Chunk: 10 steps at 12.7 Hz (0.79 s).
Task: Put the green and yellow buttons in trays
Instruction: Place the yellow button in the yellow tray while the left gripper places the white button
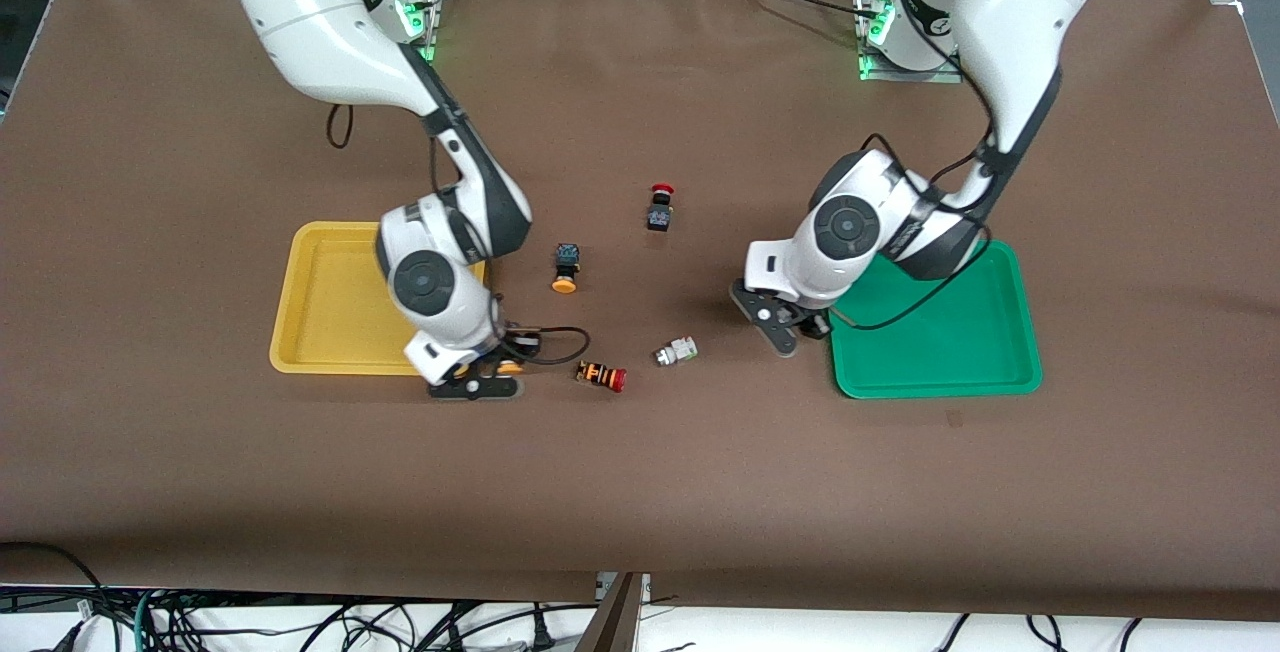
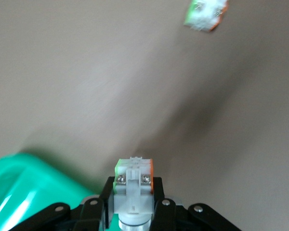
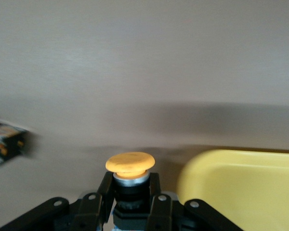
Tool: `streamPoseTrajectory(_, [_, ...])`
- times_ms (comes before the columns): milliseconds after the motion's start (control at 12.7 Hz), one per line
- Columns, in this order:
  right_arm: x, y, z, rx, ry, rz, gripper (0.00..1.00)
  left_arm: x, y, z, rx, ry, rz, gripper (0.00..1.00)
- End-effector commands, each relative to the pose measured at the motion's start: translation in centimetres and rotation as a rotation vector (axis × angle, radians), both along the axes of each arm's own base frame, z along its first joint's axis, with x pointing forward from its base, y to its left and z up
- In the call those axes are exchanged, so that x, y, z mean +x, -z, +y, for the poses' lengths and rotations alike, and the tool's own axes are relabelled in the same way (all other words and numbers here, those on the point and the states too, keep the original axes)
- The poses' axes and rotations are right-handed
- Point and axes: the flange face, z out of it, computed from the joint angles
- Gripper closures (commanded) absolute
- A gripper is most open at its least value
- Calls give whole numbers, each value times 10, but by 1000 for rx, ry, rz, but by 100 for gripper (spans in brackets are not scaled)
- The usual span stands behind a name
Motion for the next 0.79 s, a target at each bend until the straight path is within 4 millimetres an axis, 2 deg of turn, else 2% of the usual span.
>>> streamPoseTrajectory(0, [-8,-42,-47,-39,-73,113,100,2,-50,63,74,-84,59,88])
streamPoseTrajectory(79, [-8,-44,-75,-72,-59,148,100,7,-45,92,86,-125,88,88])
streamPoseTrajectory(158, [-19,-37,-97,-92,-56,185,100,9,-33,111,90,-170,112,86])
streamPoseTrajectory(316, [-45,-21,-150,-112,-33,203,100,16,13,134,68,-240,143,85])
streamPoseTrajectory(395, [-55,-13,-175,-115,-41,199,100,16,28,141,49,-266,135,84])
streamPoseTrajectory(474, [-62,-2,-192,-114,-50,206,100,14,37,139,40,-283,129,84])
streamPoseTrajectory(553, [-66,4,-203,-117,-43,213,96,13,38,134,48,-323,128,60])
streamPoseTrajectory(632, [-70,11,-210,-116,-33,220,95,11,34,124,58,-361,120,1])
streamPoseTrajectory(711, [-75,17,-212,-117,-32,228,93,12,27,117,62,-377,111,0])
